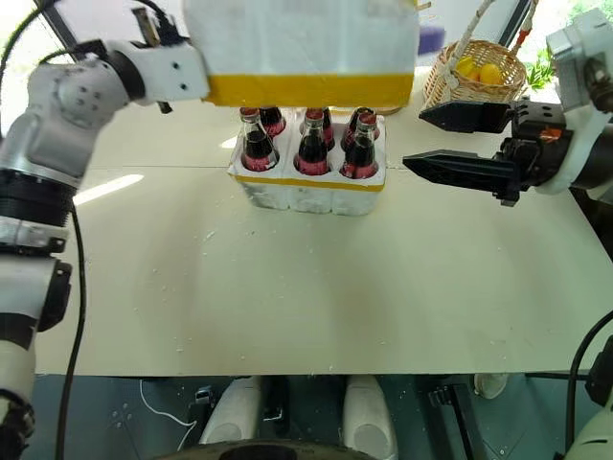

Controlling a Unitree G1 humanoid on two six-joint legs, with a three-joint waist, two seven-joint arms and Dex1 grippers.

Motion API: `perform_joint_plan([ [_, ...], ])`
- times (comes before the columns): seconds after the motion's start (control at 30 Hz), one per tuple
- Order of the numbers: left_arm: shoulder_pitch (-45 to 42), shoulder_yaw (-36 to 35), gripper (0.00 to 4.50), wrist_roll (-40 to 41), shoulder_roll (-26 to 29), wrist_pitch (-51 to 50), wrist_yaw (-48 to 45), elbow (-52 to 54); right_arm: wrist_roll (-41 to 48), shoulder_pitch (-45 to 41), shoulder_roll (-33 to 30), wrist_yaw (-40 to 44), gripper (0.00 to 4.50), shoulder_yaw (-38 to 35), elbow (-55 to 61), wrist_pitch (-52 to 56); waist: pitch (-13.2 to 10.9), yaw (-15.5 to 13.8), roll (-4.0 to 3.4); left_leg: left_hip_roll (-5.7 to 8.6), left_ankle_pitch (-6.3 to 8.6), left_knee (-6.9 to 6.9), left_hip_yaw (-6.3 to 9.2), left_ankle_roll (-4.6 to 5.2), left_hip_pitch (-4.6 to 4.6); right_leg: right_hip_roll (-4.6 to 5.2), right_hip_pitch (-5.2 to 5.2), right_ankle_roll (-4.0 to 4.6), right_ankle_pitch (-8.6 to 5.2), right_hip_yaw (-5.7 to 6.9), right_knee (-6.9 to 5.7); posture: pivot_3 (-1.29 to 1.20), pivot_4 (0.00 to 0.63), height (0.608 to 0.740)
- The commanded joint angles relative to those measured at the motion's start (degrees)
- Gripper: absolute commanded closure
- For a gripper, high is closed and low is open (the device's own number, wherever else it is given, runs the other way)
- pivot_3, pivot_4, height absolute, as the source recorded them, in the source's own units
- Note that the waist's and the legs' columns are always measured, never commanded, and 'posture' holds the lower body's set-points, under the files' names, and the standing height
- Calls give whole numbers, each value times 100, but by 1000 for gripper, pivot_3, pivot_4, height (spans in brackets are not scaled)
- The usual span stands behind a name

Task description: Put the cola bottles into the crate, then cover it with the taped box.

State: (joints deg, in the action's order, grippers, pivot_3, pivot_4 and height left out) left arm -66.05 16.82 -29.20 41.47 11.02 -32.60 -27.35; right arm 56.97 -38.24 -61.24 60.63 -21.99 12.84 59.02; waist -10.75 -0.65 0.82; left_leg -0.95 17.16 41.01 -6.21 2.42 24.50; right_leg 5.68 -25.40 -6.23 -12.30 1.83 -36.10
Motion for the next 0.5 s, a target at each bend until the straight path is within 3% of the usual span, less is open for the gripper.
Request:
perform_joint_plan([
  [0.03,-134,162,4241,-612,153,273,461,124,217,-16,-47,-196,0,-324,166,-1,0,4,0,0,0,0,0,0,0,0,0,0,0,0,1,0,150,740],
  [0.07,-114,258,4241,-802,212,419,597,91,249,-19,-38,-254,0,-345,162,6,0,4,0,0,0,0,0,1,0,0,0,0,0,-1,1,0,150,740],
  [0.1,-97,307,3189,-911,247,513,689,66,276,-22,-34,-299,0,-358,162,13,0,3,0,0,1,0,0,1,0,0,0,0,0,-2,2,0,150,740],
  [0.3,438,306,128,-1033,457,816,679,382,292,152,-34,-403,0,-389,176,-73,1,-4,-1,-3,2,0,1,3,-1,2,1,0,0,-2,1,0,150,740],
  [0.5,2089,-426,18,-437,1183,702,307,1545,129,433,-28,-422,0,-384,10,-209,1,53,-2,-9,2,-2,2,3,-1,2,-1,1,0,-3,0,0,150,740],
])
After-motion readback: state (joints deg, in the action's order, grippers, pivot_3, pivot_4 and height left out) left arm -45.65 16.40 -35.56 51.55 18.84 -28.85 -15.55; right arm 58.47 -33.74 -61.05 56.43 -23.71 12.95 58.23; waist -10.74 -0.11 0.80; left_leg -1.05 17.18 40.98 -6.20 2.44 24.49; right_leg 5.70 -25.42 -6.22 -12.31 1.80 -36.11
